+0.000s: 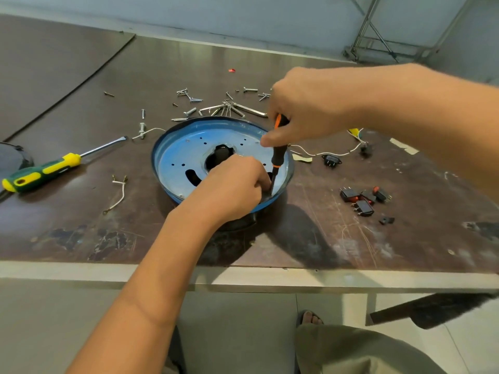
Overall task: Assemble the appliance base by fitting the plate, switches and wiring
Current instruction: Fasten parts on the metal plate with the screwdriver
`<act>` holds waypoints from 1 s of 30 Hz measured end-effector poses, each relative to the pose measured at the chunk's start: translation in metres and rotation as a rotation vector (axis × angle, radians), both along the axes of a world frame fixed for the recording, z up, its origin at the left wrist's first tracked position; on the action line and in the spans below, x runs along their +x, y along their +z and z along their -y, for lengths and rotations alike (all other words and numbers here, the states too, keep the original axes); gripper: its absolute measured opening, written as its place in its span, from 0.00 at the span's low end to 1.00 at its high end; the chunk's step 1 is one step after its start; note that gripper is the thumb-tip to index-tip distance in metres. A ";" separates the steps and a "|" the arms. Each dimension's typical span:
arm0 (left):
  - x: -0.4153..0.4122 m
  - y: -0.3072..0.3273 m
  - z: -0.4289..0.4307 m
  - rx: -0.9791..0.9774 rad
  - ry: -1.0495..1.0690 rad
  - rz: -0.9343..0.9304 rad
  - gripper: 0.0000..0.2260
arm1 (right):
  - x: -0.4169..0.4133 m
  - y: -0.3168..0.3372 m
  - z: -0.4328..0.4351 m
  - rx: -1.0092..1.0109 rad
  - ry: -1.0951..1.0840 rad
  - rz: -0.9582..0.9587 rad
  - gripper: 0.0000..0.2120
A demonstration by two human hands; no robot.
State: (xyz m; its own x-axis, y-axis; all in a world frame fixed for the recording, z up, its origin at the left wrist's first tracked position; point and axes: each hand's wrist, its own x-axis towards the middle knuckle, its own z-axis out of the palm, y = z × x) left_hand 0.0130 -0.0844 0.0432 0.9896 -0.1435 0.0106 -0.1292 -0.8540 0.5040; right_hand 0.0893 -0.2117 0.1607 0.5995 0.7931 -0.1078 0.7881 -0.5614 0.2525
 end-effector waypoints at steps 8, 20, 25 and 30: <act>0.002 0.000 -0.001 -0.019 0.032 -0.048 0.21 | -0.003 0.014 -0.004 -0.200 0.116 -0.196 0.09; 0.005 -0.007 -0.004 -0.043 -0.005 -0.024 0.23 | 0.005 0.017 0.003 -0.195 -0.056 -0.252 0.11; 0.005 -0.005 -0.003 -0.032 -0.005 -0.029 0.23 | 0.002 0.006 0.000 -0.204 -0.078 0.061 0.27; 0.005 -0.006 -0.004 -0.024 0.003 -0.020 0.23 | -0.002 0.018 0.000 -0.242 -0.159 -0.325 0.18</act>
